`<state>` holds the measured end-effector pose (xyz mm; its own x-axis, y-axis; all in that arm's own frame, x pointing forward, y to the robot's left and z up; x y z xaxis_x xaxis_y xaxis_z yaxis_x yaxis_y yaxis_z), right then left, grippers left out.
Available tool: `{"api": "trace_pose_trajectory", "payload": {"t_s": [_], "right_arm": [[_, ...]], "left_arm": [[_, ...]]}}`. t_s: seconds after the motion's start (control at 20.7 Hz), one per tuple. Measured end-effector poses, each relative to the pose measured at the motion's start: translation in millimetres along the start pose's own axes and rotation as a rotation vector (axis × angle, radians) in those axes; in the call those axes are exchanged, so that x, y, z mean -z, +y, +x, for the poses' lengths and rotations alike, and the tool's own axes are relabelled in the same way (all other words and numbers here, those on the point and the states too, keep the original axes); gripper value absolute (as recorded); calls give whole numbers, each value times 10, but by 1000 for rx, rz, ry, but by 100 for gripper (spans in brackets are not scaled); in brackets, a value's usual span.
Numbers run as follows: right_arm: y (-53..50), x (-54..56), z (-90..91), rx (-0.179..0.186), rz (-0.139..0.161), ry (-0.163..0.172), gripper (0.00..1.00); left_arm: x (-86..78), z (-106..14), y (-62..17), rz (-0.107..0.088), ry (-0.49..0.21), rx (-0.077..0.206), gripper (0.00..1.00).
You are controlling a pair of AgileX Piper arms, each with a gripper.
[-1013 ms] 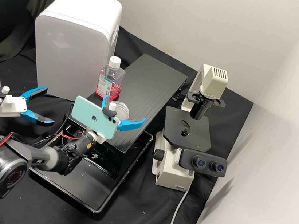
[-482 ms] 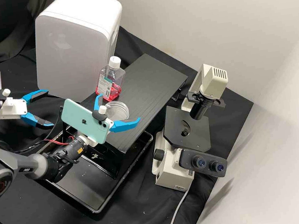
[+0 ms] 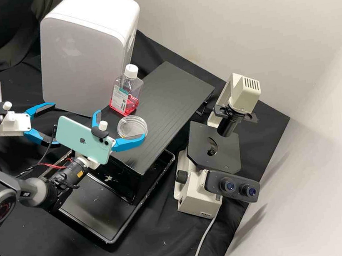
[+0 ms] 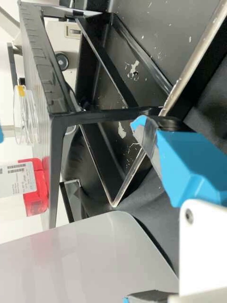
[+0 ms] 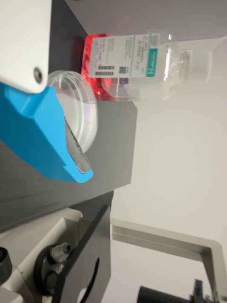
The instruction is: Remove the lid from the petri dish
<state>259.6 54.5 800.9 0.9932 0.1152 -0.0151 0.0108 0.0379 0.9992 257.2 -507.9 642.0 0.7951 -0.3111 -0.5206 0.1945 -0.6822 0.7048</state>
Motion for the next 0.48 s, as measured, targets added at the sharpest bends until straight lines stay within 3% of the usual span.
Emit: {"api": "trace_pose_trajectory", "payload": {"t_s": [0.14, 0.48], "right_arm": [[-42, -27, -14, 13, -4, -10, 100], [-62, -47, -22, -10, -9, -14, 100]], "left_arm": [[0, 0, 0, 0, 0, 0, 100], [0, 0, 0, 0, 0, 0, 100]]}}
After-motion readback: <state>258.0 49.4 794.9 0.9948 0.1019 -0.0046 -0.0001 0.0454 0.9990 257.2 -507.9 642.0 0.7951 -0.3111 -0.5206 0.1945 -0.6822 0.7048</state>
